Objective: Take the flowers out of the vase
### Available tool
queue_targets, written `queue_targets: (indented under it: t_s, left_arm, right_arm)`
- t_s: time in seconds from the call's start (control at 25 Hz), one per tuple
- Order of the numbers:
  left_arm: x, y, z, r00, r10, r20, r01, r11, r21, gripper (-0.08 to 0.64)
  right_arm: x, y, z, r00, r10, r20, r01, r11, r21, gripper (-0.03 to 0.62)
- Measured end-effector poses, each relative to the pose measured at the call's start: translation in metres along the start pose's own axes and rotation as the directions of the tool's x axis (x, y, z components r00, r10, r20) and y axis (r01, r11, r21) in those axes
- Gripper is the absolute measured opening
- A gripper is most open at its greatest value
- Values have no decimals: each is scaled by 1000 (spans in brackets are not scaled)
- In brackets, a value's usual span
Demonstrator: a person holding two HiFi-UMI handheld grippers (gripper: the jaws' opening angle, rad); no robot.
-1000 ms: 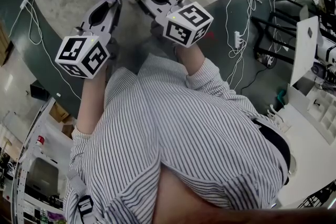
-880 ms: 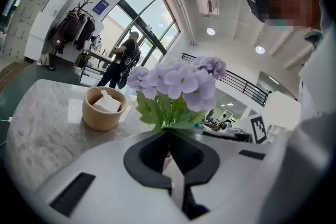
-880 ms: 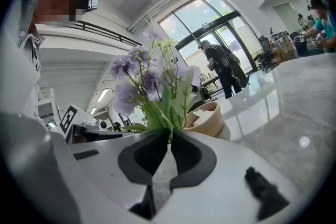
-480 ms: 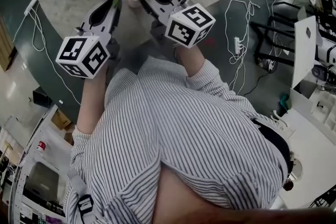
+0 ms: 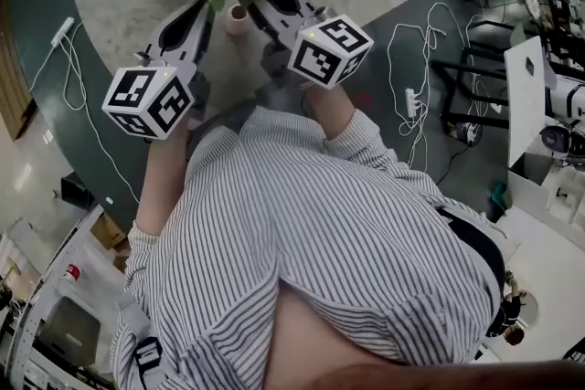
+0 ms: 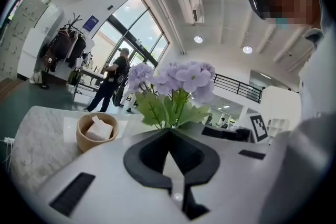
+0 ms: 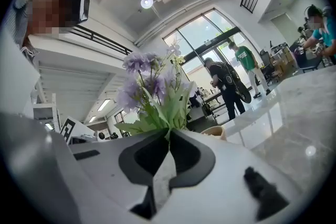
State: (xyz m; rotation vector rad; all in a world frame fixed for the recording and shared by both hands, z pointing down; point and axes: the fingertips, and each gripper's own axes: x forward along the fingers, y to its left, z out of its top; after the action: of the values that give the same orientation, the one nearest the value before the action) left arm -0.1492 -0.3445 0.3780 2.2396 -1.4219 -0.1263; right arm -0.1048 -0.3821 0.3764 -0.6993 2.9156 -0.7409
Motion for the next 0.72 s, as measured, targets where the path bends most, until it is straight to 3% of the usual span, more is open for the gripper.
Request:
queue_targets:
  t_s: [0.72]
  left_arm:
    - [0,-11,60,991,-60,116,48,994,102,9]
  right_arm:
    - [2,23,72,989,31,143,-21,997,-70,20]
